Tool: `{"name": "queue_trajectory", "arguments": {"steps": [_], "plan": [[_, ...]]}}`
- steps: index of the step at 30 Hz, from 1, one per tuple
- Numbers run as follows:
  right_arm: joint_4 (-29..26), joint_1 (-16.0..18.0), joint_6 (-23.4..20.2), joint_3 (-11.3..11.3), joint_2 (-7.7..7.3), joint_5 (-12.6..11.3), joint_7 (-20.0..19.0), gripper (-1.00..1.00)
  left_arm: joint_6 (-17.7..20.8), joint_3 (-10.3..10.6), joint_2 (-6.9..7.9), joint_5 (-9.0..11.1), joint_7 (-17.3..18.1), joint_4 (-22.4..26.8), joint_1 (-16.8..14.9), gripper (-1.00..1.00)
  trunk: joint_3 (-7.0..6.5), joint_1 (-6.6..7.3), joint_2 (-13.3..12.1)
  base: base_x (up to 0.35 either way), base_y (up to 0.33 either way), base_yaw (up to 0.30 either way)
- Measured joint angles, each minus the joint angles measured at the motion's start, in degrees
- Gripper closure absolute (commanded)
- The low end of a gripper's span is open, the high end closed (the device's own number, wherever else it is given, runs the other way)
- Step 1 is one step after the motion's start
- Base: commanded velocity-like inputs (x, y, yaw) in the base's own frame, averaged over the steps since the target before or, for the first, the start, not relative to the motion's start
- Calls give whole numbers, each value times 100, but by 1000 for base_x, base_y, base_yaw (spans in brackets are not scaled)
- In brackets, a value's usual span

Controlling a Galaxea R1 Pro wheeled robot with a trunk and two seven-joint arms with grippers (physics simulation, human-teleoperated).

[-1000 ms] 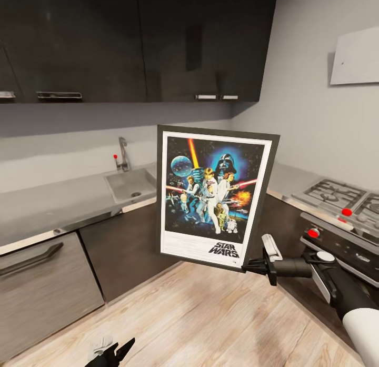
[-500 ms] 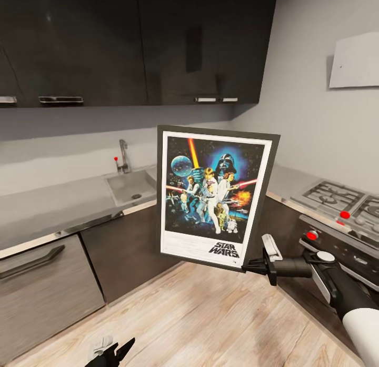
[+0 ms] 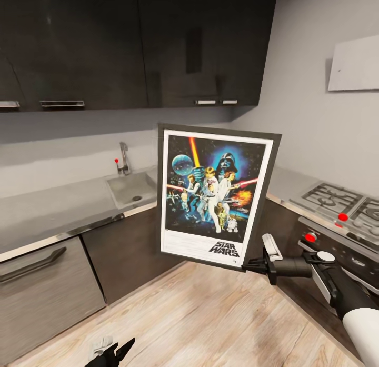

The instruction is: Pick up the poster from the kitchen countertop and hang it on one of the wall nails in the kitchen.

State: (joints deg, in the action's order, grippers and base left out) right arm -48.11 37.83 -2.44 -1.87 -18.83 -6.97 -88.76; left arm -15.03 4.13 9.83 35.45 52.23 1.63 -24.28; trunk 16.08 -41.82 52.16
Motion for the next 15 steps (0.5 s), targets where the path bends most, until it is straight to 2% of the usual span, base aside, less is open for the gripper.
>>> {"name": "queue_trajectory", "arguments": {"steps": [7,15], "plan": [[0,0,0,-3,0,-196,-4,100,0,0,0,1,-11,0,1,-100,-126,154,-281,0,0,0],[0,0,0,-4,-6,-232,-8,100,0,0,0,0,-12,0,-1,-100,-270,330,-602,0,0,0]]}}
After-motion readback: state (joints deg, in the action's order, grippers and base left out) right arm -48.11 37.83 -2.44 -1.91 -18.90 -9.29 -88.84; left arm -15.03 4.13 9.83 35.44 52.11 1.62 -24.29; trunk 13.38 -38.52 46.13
